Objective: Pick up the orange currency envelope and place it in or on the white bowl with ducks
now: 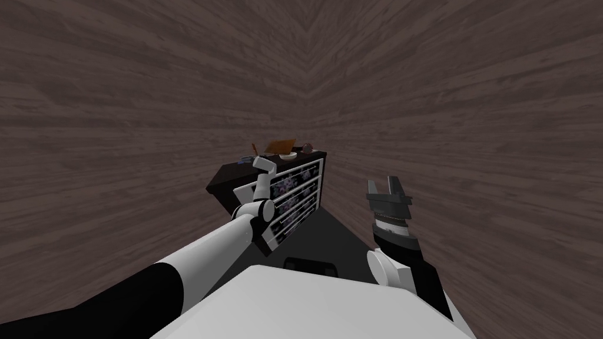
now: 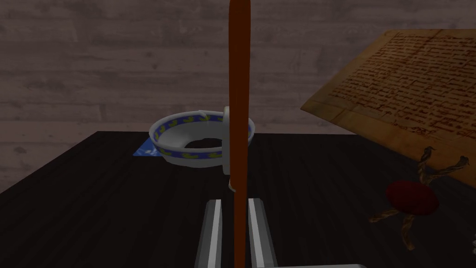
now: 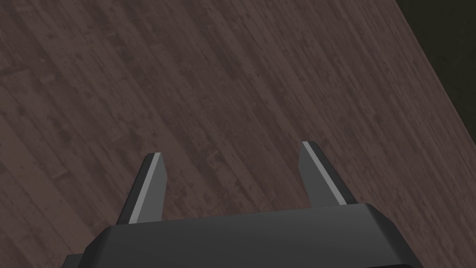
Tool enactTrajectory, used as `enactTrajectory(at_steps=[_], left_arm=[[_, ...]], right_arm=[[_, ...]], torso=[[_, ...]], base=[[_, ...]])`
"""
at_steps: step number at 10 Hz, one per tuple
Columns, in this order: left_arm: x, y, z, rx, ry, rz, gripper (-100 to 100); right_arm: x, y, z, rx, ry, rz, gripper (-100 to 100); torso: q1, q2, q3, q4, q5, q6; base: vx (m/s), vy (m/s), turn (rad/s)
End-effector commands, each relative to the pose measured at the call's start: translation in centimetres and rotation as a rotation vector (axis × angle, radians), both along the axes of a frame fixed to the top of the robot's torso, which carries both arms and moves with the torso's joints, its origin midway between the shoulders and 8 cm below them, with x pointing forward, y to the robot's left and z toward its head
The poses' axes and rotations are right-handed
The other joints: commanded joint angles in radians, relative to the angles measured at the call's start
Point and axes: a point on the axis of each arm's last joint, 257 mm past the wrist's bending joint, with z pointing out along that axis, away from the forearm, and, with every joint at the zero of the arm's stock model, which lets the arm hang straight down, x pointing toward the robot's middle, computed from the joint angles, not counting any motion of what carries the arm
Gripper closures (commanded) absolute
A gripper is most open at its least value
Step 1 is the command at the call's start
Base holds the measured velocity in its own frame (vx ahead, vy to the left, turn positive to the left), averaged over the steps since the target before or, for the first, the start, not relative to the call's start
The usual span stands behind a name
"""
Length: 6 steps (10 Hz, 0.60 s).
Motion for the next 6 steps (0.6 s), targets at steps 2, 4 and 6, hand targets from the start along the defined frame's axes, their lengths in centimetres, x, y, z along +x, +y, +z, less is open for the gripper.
enactTrajectory(at_steps=[2,4,6], left_arm=[[0.0,0.0,0.0,0.000,0.000,0.000,0],[0.0,0.0,0.0,0.000,0.000,0.000,0],[0.9,-2.7,3.6,0.031,-0.022,-0.043,100]], right_arm=[[0.0,0.0,0.0,0.000,0.000,0.000,0],[0.0,0.0,0.0,0.000,0.000,0.000,0],[0.0,0.0,0.0,0.000,0.000,0.000,0]], torso=[[0.000,0.000,0.000,0.000,0.000,0.000],[0.000,0.000,0.000,0.000,0.000,0.000],[0.000,0.000,0.001,0.001,-0.001,0.000]], base=[[0.000,0.000,0.000],[0.000,0.000,0.000],[-0.004,0.026,0.095]])
